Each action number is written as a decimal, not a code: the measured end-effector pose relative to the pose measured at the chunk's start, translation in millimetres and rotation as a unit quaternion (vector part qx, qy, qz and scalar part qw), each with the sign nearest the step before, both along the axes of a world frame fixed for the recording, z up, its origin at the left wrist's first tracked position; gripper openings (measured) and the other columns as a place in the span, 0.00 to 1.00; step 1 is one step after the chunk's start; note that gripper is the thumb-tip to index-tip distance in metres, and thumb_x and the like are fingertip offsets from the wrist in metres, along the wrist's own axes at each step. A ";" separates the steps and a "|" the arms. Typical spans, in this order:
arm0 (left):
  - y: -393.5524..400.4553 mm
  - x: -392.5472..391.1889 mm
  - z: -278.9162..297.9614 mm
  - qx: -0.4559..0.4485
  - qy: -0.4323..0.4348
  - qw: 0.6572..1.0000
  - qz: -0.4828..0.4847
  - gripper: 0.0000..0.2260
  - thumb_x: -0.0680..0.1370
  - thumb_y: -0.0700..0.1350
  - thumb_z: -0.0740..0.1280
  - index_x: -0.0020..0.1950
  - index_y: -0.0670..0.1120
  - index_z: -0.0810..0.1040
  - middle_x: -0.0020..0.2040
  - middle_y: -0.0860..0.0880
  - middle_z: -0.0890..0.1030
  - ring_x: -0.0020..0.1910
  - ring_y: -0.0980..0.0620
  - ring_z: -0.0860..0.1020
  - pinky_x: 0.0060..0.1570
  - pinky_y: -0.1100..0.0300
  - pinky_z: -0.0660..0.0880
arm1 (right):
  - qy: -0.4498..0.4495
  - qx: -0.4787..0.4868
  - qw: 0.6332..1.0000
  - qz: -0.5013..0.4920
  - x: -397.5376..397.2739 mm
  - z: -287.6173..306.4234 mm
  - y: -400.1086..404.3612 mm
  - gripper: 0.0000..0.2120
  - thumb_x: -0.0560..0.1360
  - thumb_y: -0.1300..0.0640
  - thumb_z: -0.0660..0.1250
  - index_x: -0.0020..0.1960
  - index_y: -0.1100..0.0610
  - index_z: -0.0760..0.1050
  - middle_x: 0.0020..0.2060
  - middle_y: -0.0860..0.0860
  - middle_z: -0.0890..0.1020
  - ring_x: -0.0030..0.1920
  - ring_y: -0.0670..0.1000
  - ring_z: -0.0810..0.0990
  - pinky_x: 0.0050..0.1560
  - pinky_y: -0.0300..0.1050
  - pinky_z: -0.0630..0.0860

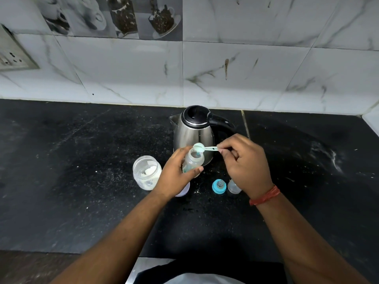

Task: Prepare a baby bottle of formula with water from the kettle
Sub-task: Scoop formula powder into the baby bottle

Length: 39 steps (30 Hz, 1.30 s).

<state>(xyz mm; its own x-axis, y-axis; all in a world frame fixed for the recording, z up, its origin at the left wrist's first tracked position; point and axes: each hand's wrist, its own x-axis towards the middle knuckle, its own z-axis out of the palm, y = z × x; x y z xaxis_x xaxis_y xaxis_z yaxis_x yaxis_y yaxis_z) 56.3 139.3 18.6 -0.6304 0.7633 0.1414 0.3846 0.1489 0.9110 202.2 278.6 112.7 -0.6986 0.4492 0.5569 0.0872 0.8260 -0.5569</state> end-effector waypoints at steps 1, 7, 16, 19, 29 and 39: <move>1.0 1.7 -1.3 -0.004 -0.003 1.000 -0.001 0.26 0.75 0.49 0.77 0.70 0.55 0.74 0.62 0.58 0.78 0.63 0.59 0.77 0.67 0.52 0.74 | 0.017 -0.064 0.998 -0.014 1.4 -2.1 0.4 0.07 0.74 0.67 0.70 0.45 0.56 0.81 0.34 0.40 0.77 0.29 0.44 0.75 0.31 0.38 0.70; 7.5 12.8 -19.2 -0.056 -0.024 0.998 -0.030 0.20 0.74 0.47 0.76 0.64 0.57 0.76 0.58 0.56 0.81 0.60 0.56 0.80 0.63 0.52 0.76 | 0.068 -0.355 0.926 -0.108 14.8 -22.4 9.7 0.07 0.77 0.66 0.70 0.45 0.56 0.80 0.34 0.46 0.82 0.26 0.47 0.76 0.28 0.38 0.74; 11.4 29.4 -43.7 -0.110 -0.011 0.992 -0.053 0.19 0.74 0.41 0.76 0.60 0.54 0.75 0.54 0.56 0.80 0.55 0.59 0.78 0.54 0.68 0.72 | 0.074 -0.391 0.906 -0.141 35.3 -33.7 18.0 0.06 0.78 0.66 0.70 0.46 0.56 0.79 0.34 0.48 0.82 0.26 0.47 0.77 0.29 0.37 0.74; 10.4 29.5 -49.9 -0.114 -0.009 0.992 -0.048 0.19 0.74 0.43 0.76 0.61 0.54 0.74 0.54 0.55 0.80 0.56 0.56 0.79 0.56 0.65 0.73 | 0.067 -0.391 0.906 -0.146 38.5 -34.7 18.9 0.08 0.78 0.66 0.70 0.44 0.54 0.79 0.34 0.48 0.82 0.26 0.47 0.77 0.29 0.38 0.74; -8.3 28.1 -33.3 -0.080 -0.004 0.997 -0.012 0.30 0.74 0.50 0.77 0.74 0.54 0.70 0.68 0.58 0.75 0.67 0.66 0.73 0.67 0.69 0.69 | 0.067 -0.399 0.908 -0.110 25.4 -31.7 13.4 0.06 0.78 0.66 0.70 0.47 0.56 0.79 0.38 0.50 0.83 0.30 0.47 0.79 0.31 0.38 0.76; -65.9 -9.5 15.9 0.010 0.139 0.984 0.108 0.25 0.75 0.53 0.71 0.69 0.46 0.74 0.65 0.55 0.75 0.66 0.63 0.72 0.66 0.70 0.65 | 0.090 -0.426 0.900 -0.029 -39.5 -32.4 -29.8 0.08 0.78 0.69 0.68 0.46 0.57 0.78 0.35 0.48 0.82 0.33 0.46 0.82 0.41 0.51 0.82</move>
<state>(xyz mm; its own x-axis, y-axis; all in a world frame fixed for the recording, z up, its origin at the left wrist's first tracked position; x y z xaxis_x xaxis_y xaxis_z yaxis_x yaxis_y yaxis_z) 46.9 73.4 34.5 -0.7125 0.6108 0.3454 0.5810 0.2375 0.7785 162.7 248.8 80.3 -0.5933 0.7994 0.0948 -0.0381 0.0898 -0.9952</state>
